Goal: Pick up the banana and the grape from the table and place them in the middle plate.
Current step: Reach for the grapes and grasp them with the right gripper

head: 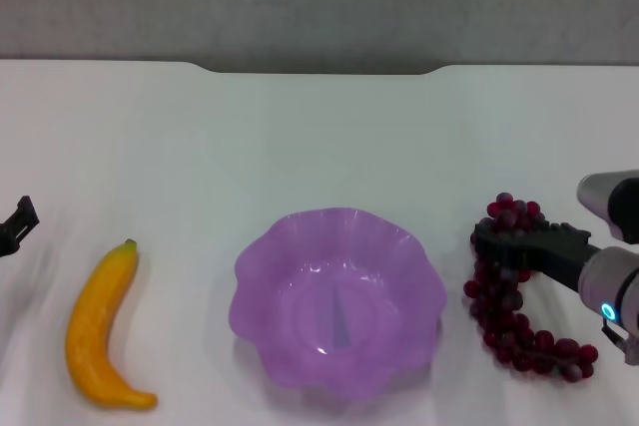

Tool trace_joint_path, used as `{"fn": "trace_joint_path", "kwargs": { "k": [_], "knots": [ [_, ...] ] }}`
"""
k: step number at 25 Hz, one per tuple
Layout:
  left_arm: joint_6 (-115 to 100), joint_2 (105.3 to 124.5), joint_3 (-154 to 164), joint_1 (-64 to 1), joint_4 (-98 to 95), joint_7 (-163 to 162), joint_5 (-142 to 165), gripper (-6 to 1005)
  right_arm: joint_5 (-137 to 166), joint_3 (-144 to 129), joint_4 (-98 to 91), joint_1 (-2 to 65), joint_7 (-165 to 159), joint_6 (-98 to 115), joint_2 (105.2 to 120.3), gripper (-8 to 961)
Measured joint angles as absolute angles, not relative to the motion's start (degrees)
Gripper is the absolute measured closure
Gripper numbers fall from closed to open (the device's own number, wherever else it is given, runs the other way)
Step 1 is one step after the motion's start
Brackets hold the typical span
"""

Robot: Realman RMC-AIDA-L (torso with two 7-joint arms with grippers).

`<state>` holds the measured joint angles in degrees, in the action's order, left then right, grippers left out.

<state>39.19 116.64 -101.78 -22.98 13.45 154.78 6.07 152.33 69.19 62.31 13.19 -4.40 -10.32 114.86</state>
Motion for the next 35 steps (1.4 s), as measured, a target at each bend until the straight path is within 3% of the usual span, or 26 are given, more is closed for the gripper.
{"fn": "trace_joint_path", "kwargs": {
  "k": [4, 16, 29, 35],
  "knots": [
    [39.2, 116.77, -101.77, -23.1, 13.45, 154.78, 6.09, 105, 152.28, 69.08, 57.99, 15.6, -4.68, -9.32, 114.99, 74],
    [39.2, 116.81, -101.77, -23.12, 13.45, 154.78, 6.16, 105, 148.52, 65.68, 44.93, 22.44, -4.75, -0.03, 115.05, 112],
    [39.2, 116.81, -101.77, -23.2, 13.45, 154.77, 6.15, 106, 147.65, 62.54, 42.21, 23.47, -4.79, 2.75, 115.09, 179],
    [39.2, 116.81, -101.78, -23.21, 13.45, 154.77, 6.15, 106, 147.65, 62.35, 41.35, 23.4, -4.85, 2.9, 115.07, 452]
  ]
}}
